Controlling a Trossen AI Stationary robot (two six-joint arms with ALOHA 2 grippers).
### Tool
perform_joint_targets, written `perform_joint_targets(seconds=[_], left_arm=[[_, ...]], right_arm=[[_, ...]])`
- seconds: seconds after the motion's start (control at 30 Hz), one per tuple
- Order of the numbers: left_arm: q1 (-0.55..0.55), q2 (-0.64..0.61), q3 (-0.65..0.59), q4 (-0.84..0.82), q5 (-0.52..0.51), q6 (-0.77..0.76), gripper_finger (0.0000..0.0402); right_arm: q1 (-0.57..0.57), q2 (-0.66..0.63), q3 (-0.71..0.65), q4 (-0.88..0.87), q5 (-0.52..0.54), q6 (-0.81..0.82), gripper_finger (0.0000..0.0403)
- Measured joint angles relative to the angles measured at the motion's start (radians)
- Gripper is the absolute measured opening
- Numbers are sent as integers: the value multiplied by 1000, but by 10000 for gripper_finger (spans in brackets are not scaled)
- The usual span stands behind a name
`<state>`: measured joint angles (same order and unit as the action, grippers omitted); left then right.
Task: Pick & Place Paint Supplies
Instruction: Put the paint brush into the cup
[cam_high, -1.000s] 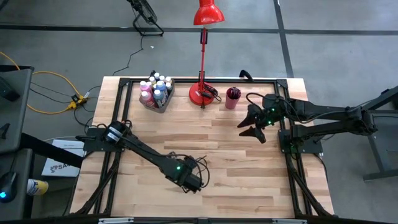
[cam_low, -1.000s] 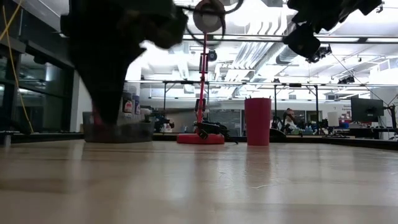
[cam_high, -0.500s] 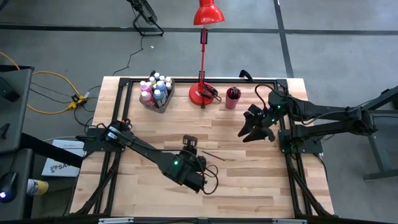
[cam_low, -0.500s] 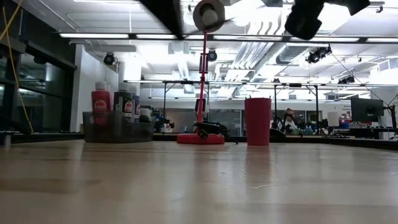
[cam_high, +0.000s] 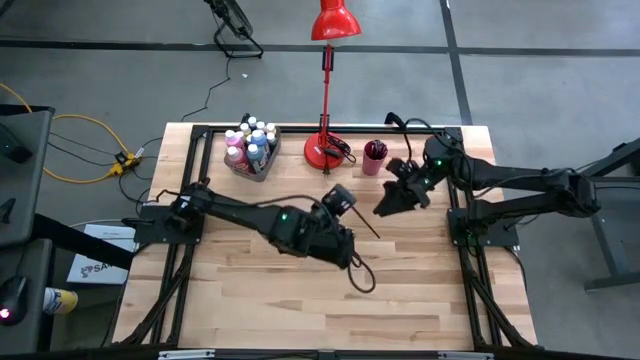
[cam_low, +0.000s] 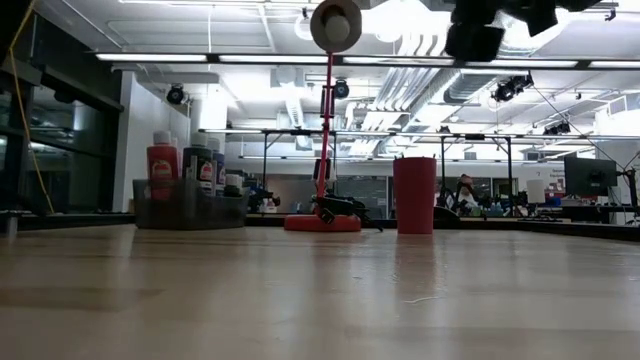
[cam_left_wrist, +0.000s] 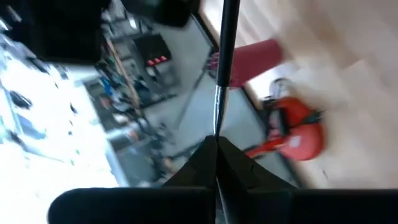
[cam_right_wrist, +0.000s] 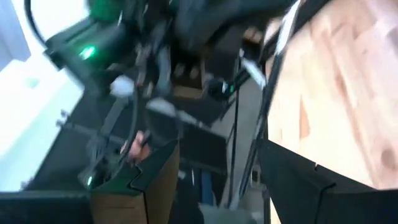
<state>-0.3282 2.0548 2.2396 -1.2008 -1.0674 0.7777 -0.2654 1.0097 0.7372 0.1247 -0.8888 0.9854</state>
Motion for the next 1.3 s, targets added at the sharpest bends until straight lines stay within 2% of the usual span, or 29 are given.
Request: perform_joint_targets(seconds=[0.17, 0.33, 0.77, 0.87, 1.13, 1.3], left_arm=[[21, -2, 19, 146, 10, 324, 0], [34, -1, 20, 239, 38, 480, 0], [47, -1, 20, 264, 70, 480, 0], [47, -1, 20, 269, 88, 475, 0], [48, -1, 20, 286, 89, 475, 0], [53, -1, 20, 289, 88, 474, 0]], right_arm=[[-72, 43, 0, 86, 28, 44, 212], [-100, 79, 0, 135, 28, 62, 212], [-41, 95, 0, 194, 30, 5, 209], [-41, 95, 0, 194, 49, -11, 188], [-41, 95, 0, 196, 49, -42, 97], [-41, 95, 0, 196, 49, -45, 66]])
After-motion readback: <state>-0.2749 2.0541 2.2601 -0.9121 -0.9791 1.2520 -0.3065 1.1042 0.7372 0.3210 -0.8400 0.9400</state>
